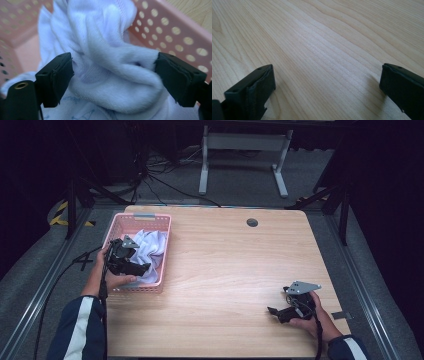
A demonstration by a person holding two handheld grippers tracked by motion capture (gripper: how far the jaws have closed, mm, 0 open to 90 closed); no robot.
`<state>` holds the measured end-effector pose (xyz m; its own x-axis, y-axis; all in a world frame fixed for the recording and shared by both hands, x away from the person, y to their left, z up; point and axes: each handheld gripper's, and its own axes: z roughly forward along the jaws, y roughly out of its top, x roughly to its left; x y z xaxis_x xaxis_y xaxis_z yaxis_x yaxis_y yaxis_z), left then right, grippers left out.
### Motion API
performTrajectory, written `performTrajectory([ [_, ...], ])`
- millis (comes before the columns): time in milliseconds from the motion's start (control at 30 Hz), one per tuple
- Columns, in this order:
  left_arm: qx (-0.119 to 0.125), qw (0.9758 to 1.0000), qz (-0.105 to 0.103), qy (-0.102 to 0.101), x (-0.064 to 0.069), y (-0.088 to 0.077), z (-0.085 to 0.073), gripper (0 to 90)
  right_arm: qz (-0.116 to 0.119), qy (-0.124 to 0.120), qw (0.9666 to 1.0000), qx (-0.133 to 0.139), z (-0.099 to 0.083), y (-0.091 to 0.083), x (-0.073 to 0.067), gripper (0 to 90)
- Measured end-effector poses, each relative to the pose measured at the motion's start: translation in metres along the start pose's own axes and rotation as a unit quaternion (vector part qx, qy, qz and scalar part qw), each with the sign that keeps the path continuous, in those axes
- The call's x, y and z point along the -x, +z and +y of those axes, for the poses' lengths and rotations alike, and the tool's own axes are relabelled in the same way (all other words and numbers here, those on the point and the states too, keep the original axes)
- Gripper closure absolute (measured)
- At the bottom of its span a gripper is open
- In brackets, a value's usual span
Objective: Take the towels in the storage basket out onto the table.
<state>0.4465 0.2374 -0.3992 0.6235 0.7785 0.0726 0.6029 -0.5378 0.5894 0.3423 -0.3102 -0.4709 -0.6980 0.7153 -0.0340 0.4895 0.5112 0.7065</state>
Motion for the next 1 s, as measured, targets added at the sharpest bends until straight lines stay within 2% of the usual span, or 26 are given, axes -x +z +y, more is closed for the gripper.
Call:
performTrajectory([
  [67, -0.017, 0.9998, 0.003, -0.011, -0.007, 0.004, 0.004, 15.6, 0.000, 0.000, 1.0000, 0.000, 0.000, 0.000, 0.000, 0.7],
  [100, -0.033, 0.9991, 0.025, -0.005, -0.008, 0.007, 0.006, 14.5, 0.000, 0.000, 1.0000, 0.000, 0.000, 0.000, 0.000, 0.6],
  [133, -0.046, 0.9985, 0.028, -0.001, -0.008, 0.012, 0.008, 12.2, 0.000, 0.000, 1.0000, 0.000, 0.000, 0.000, 0.000, 0.6],
  [200, -0.065, 0.9976, 0.026, -0.005, -0.011, 0.020, 0.010, 3.4, 0.000, -0.001, 1.0000, 0.000, 0.000, 0.000, 0.000, 0.6],
  [233, -0.091, 0.9957, 0.017, -0.008, -0.013, 0.026, 0.013, 0.0, 0.000, -0.001, 1.0000, 0.000, 0.000, 0.000, 0.000, 0.6],
  [300, -0.111, 0.9938, 0.011, -0.007, -0.014, 0.034, 0.016, 0.0, 0.000, -0.001, 1.0000, 0.000, 0.000, 0.000, 0.000, 0.6],
  [333, -0.120, 0.9927, 0.013, 0.003, -0.014, 0.040, 0.018, 0.0, 0.000, -0.001, 1.0000, 0.000, 0.000, 0.000, 0.000, 0.6],
  [433, -0.126, 0.9920, 0.011, -0.005, -0.014, 0.049, 0.019, 0.0, 0.001, -0.001, 1.0000, -0.001, 0.000, 0.000, 0.000, 0.6],
  [500, -0.136, 0.9905, 0.017, 0.005, -0.014, 0.057, 0.019, 0.0, 0.001, -0.001, 1.0000, -0.001, 0.000, 0.000, 0.000, 0.6],
  [600, -0.143, 0.9895, 0.019, 0.011, -0.014, 0.060, 0.020, 0.0, 0.001, -0.001, 1.0000, -0.001, 0.000, 0.000, 0.000, 0.6],
  [667, -0.145, 0.9893, 0.020, 0.000, -0.015, 0.063, 0.019, 0.0, 0.001, -0.001, 1.0000, -0.001, 0.000, 0.000, 0.000, 0.6],
  [733, -0.150, 0.9883, 0.030, 0.004, -0.013, 0.064, 0.020, 0.4, 0.001, -0.001, 1.0000, -0.001, 0.000, 0.000, 0.000, 0.6],
  [767, -0.150, 0.9883, 0.030, 0.004, -0.013, 0.064, 0.020, 4.1, 0.001, -0.001, 1.0000, -0.001, 0.000, 0.000, 0.000, 0.6],
  [867, -0.150, 0.9873, 0.054, 0.004, -0.012, 0.060, 0.021, 18.6, 0.001, -0.001, 1.0000, -0.001, 0.000, 0.000, 0.000, 0.6],
  [933, -0.151, 0.9865, 0.062, 0.009, -0.010, 0.059, 0.023, 28.8, 0.001, -0.001, 1.0000, -0.001, 0.000, 0.000, 0.000, 0.6],
  [1000, -0.154, 0.9857, 0.068, 0.013, -0.008, 0.058, 0.023, 34.7, 0.001, -0.001, 1.0000, -0.001, 0.000, 0.000, 0.000, 0.6],
])
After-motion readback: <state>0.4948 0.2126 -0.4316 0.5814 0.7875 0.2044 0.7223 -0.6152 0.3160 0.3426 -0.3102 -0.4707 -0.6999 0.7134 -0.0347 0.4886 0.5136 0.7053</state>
